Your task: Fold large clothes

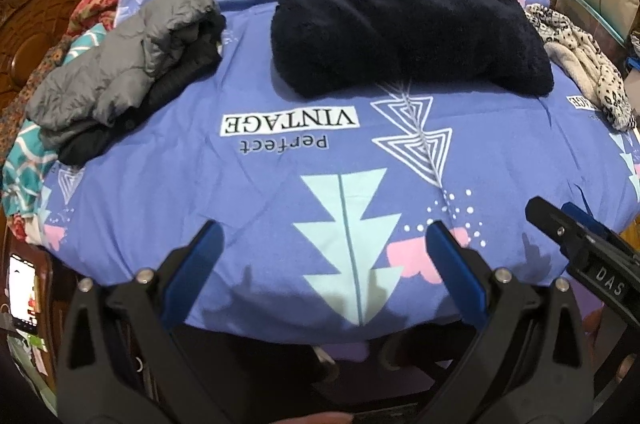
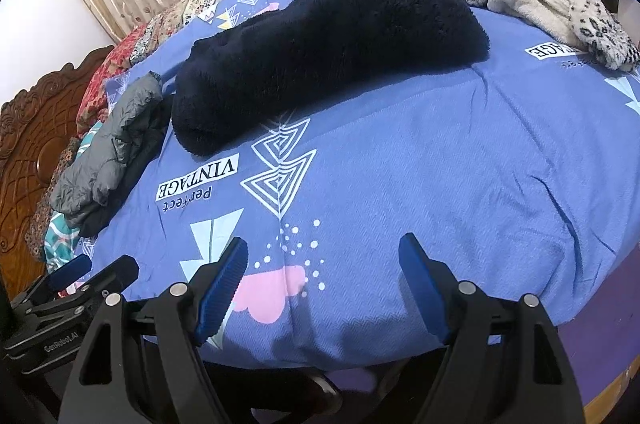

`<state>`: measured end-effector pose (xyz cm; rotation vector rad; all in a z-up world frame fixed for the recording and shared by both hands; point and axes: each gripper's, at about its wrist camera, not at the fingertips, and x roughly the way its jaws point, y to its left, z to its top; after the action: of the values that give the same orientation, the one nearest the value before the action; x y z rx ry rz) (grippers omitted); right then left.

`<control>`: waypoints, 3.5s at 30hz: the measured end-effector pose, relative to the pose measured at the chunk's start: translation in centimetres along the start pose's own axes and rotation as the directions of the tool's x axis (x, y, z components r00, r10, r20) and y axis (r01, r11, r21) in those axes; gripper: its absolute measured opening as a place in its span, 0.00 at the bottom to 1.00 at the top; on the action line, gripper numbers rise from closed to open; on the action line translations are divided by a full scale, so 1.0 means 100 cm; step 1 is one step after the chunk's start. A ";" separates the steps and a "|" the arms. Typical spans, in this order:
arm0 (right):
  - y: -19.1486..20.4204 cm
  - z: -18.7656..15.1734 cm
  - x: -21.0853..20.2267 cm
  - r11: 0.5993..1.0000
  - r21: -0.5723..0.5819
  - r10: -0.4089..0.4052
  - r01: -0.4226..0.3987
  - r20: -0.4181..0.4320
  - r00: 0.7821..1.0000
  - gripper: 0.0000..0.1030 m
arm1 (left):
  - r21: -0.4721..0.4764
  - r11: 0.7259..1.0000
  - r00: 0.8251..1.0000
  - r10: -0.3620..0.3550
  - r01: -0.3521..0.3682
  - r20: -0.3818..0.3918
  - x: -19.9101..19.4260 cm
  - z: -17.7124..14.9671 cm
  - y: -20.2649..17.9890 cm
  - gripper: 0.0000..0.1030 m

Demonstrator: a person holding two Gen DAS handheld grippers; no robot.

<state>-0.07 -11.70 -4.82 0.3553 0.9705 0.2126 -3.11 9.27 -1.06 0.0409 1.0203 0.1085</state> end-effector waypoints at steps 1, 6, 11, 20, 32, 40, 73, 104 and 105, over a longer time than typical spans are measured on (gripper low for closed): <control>0.000 0.000 0.000 1.000 -0.001 0.001 -0.001 0.000 1.000 0.92 | 0.000 1.000 1.000 0.002 -0.002 0.003 -0.001 0.000 0.000 0.94; 0.001 -0.001 0.002 1.000 0.003 0.002 -0.002 -0.007 1.000 0.92 | 0.005 1.000 1.000 0.014 -0.014 0.009 -0.002 0.000 -0.002 0.94; 0.000 -0.001 0.002 1.000 0.003 0.003 -0.003 -0.008 1.000 0.92 | 0.002 1.000 1.000 0.020 -0.020 0.015 -0.003 0.000 -0.001 0.94; 0.001 -0.002 0.003 1.000 0.004 0.002 -0.002 -0.009 1.000 0.92 | 0.013 0.999 0.999 0.048 -0.048 0.015 -0.003 0.000 -0.002 0.94; 0.002 -0.002 0.004 1.000 0.002 0.001 -0.001 -0.006 1.000 0.92 | 0.040 0.998 0.998 0.055 -0.054 -0.009 0.003 0.000 -0.007 0.94; 0.003 -0.003 0.005 1.000 0.002 0.001 -0.001 -0.008 1.000 0.92 | 0.047 0.997 0.998 0.062 -0.061 -0.031 0.008 -0.001 -0.007 0.94; -0.006 -0.001 0.009 1.000 0.018 0.010 -0.009 -0.020 1.000 0.92 | 0.068 0.996 0.997 0.055 -0.051 -0.059 0.016 -0.005 -0.013 0.94; 0.007 0.007 -0.006 0.999 0.009 0.051 -0.052 0.038 0.998 0.92 | 0.148 0.984 0.994 0.090 -0.098 0.062 -0.017 -0.001 -0.013 0.94; 0.011 0.007 -0.005 0.999 -0.002 0.052 -0.052 0.040 0.998 0.92 | 0.141 0.985 0.994 0.092 -0.099 0.058 -0.017 -0.002 -0.009 0.94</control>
<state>0.18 -11.01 -3.66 0.3827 0.9223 0.2526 -4.10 8.18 0.17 0.2227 0.9734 0.1206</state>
